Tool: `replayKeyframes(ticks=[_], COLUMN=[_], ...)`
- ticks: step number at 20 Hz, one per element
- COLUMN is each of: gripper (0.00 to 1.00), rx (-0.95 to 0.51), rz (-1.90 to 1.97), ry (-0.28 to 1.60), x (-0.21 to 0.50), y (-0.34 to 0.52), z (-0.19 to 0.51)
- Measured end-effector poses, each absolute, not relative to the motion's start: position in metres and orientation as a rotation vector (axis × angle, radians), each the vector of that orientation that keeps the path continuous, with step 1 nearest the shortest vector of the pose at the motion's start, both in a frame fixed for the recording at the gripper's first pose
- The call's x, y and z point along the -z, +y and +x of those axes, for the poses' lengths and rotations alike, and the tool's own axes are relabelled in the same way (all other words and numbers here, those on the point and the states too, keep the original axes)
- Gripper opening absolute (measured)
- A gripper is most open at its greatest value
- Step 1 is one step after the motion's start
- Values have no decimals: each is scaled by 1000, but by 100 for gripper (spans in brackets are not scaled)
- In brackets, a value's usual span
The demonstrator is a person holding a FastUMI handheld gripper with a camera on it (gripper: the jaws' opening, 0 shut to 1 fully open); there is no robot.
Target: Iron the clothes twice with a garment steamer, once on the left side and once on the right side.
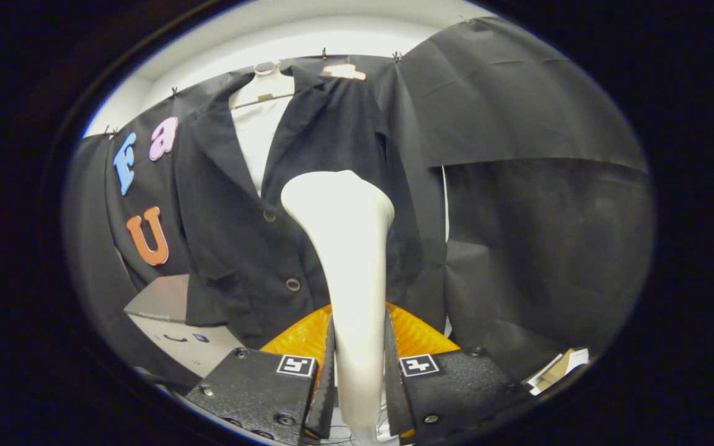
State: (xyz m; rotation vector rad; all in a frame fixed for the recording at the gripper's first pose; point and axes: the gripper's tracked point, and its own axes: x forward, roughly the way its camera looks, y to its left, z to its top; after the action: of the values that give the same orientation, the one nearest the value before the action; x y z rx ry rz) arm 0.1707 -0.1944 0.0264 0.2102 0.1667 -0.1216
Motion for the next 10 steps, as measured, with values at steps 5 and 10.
replayKeyframes(ticks=[5, 10], gripper=[37, 37], rx=[92, 75], rz=[201, 175], ry=[86, 67], x=[-93, -133], y=[-200, -191], z=[202, 234])
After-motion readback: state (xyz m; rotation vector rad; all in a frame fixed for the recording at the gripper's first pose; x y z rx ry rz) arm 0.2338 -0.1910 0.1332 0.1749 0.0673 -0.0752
